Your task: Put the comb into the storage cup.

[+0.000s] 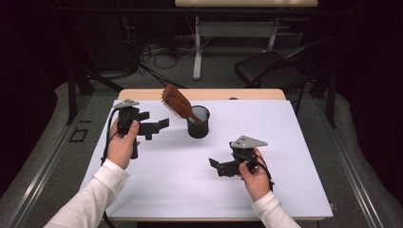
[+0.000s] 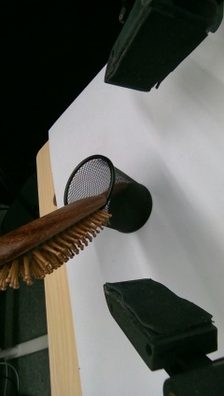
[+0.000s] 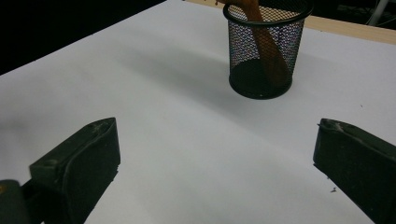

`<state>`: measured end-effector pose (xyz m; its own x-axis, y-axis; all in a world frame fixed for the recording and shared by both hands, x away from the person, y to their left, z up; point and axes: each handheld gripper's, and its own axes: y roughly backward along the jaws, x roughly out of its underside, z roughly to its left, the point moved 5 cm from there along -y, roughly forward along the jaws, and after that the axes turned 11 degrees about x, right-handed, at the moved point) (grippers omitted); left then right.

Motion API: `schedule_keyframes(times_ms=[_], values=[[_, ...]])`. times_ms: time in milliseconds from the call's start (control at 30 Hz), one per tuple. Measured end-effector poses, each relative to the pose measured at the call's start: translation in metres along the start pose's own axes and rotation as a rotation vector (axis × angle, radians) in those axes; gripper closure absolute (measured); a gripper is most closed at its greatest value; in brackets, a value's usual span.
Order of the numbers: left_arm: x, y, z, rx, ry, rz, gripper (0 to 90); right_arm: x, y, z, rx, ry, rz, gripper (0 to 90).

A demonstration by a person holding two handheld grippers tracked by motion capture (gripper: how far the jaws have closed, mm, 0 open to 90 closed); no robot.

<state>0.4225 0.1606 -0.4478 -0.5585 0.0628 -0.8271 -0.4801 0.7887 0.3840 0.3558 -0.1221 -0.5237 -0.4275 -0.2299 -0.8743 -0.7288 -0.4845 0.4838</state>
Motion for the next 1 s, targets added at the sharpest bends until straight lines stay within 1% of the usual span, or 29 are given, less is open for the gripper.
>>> schedule_keyframes(times_ms=[233,400,633,733,833,933,1000], values=[[0.013,0.002,-0.002,0.031,0.01,-0.013,2.7,0.003,0.007,-0.001,0.012,0.023,0.01,0.4],[0.025,0.002,0.0,0.037,0.022,-0.021,2.7,0.008,0.012,-0.005,0.022,0.028,0.02,0.4],[0.042,0.004,0.001,0.048,0.034,-0.035,2.9,0.015,0.017,-0.011,0.034,0.014,0.029,0.4],[0.048,0.005,0.002,0.049,0.035,-0.035,3.0,0.017,0.02,-0.014,0.041,0.014,0.029,0.4],[0.054,0.007,0.003,0.044,0.026,-0.034,3.0,0.02,0.022,-0.016,0.047,0.006,0.033,0.4],[0.059,0.009,0.003,0.052,0.033,-0.042,3.0,0.023,0.024,-0.019,0.054,0.001,0.037,0.4],[0.063,0.011,0.004,0.048,0.033,-0.048,3.0,0.025,0.026,-0.02,0.056,-0.001,0.037,0.4]])
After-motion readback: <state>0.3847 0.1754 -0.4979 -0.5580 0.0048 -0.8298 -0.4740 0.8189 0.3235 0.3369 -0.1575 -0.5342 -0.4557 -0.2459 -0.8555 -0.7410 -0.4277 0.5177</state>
